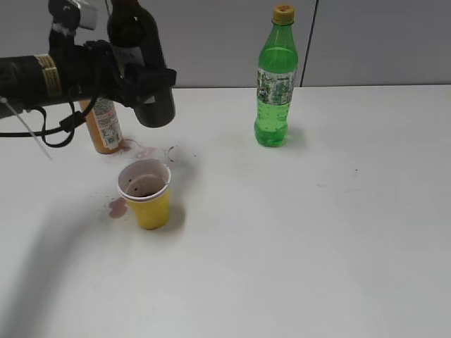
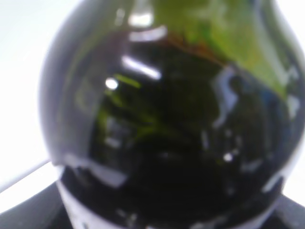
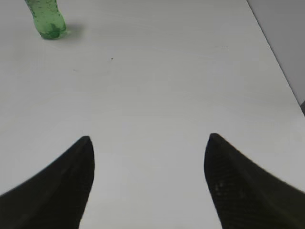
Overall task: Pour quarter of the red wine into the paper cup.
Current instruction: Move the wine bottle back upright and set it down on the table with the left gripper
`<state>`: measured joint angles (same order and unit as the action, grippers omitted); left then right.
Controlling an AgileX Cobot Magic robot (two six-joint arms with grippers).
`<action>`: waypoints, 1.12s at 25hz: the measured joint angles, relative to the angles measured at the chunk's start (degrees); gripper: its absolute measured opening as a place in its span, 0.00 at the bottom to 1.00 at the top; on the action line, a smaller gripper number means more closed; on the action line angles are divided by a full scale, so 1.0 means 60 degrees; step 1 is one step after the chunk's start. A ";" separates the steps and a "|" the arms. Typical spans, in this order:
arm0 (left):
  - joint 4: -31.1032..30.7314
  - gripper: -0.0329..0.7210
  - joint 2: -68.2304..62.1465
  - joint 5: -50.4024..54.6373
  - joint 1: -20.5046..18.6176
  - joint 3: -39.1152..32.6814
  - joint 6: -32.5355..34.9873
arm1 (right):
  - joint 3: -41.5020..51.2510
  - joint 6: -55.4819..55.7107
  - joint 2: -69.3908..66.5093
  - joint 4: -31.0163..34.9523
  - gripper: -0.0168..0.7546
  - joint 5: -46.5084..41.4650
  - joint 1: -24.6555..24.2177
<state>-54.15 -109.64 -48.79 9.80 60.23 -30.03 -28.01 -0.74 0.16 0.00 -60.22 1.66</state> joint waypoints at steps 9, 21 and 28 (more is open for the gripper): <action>0.1498 0.75 -0.1498 -0.0466 0.0105 0.0010 0.1831 | 0.0000 0.0000 0.0000 0.0000 0.73 0.0000 0.0000; 0.2029 0.75 -0.2747 -0.0574 0.0438 0.0657 0.2401 | 0.0000 0.0000 0.0000 0.0000 0.73 0.0000 0.0000; 0.1995 0.75 -0.2792 -0.0390 0.0506 0.0688 0.2436 | 0.0000 0.0000 0.0000 0.0000 0.73 0.0000 0.0000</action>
<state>-42.18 -126.39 -51.12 12.84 64.36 -15.41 -28.01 -0.74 0.16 0.00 -60.22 1.66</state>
